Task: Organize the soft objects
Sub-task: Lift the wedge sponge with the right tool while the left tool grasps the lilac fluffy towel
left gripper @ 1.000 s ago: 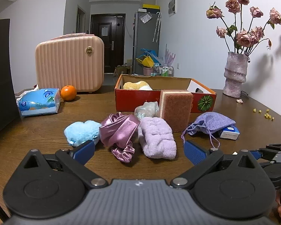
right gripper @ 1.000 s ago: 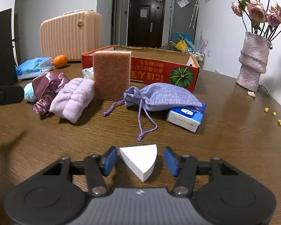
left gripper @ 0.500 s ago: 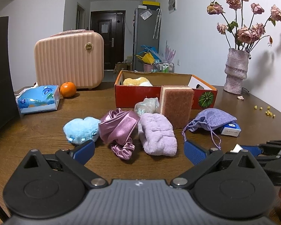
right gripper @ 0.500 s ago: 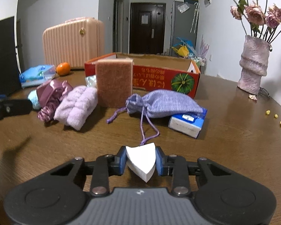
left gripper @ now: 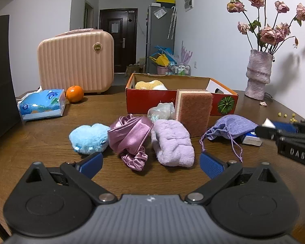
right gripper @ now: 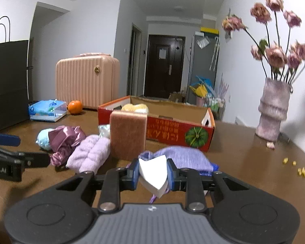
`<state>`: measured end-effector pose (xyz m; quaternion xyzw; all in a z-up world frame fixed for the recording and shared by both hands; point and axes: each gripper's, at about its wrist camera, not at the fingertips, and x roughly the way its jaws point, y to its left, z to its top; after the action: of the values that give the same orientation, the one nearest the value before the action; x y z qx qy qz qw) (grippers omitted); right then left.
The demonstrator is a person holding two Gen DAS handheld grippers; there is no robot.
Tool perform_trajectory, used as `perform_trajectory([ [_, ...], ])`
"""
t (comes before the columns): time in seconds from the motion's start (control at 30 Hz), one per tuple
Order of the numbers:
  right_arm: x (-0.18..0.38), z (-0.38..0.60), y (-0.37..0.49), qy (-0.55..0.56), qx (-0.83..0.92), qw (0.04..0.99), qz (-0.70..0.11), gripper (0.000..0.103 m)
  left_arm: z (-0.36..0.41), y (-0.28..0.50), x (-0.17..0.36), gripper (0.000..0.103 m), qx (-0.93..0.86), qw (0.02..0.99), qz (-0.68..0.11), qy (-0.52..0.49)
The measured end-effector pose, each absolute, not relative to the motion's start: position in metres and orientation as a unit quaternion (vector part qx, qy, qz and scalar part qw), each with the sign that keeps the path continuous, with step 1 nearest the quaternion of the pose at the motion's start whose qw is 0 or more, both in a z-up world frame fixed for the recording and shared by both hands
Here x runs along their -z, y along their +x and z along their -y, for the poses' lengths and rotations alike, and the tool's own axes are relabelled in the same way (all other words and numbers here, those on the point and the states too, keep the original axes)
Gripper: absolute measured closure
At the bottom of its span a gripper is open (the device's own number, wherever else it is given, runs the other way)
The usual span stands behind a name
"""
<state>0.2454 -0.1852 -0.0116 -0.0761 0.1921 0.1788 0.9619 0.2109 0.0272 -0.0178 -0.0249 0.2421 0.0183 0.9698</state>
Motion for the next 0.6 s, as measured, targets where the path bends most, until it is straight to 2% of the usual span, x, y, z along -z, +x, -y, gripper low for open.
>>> perform_trajectory([
  [0.3, -0.003, 0.18, 0.264, -0.101, -0.184, 0.964, -0.16, 0.077, -0.028, 0.216, 0.021, 0.0, -0.028, 0.968, -0.25, -0.024],
  [0.6, 0.007, 0.185, 0.281, -0.077, -0.185, 0.966, -0.162, 0.077, -0.023, 0.224, 0.022, 0.0, -0.029, 0.966, -0.257, -0.011],
])
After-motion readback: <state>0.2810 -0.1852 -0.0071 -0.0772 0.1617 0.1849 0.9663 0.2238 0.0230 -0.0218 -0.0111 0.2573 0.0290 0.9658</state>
